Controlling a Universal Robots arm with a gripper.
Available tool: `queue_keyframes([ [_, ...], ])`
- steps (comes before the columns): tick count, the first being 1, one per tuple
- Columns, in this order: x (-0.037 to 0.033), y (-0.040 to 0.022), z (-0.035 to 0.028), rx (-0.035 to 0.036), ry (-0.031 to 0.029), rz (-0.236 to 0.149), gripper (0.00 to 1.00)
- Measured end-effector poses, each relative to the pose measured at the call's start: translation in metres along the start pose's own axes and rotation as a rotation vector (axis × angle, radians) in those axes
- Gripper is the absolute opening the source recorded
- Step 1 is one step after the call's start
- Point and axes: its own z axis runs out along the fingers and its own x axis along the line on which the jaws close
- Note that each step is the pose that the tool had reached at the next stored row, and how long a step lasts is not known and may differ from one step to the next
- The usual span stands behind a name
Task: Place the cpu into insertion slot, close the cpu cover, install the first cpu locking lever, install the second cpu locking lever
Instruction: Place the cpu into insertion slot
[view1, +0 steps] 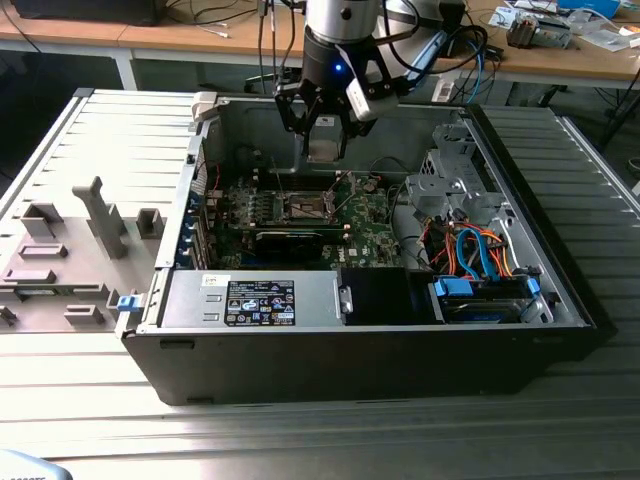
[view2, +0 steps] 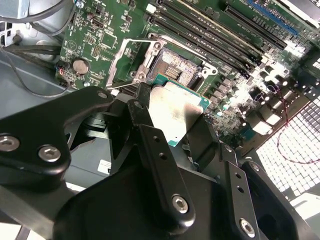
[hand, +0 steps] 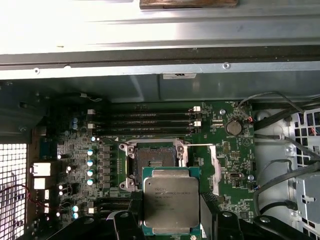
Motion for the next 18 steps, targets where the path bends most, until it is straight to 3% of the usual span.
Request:
queue_keyframes([
  [11,-0.0001,-0.0001,0.0006,-0.0002,-0.0007,0.007,0.54],
  [18,0.0000,-0.0001,0.0006,-0.0011,-0.0050,0.057,0.54],
])
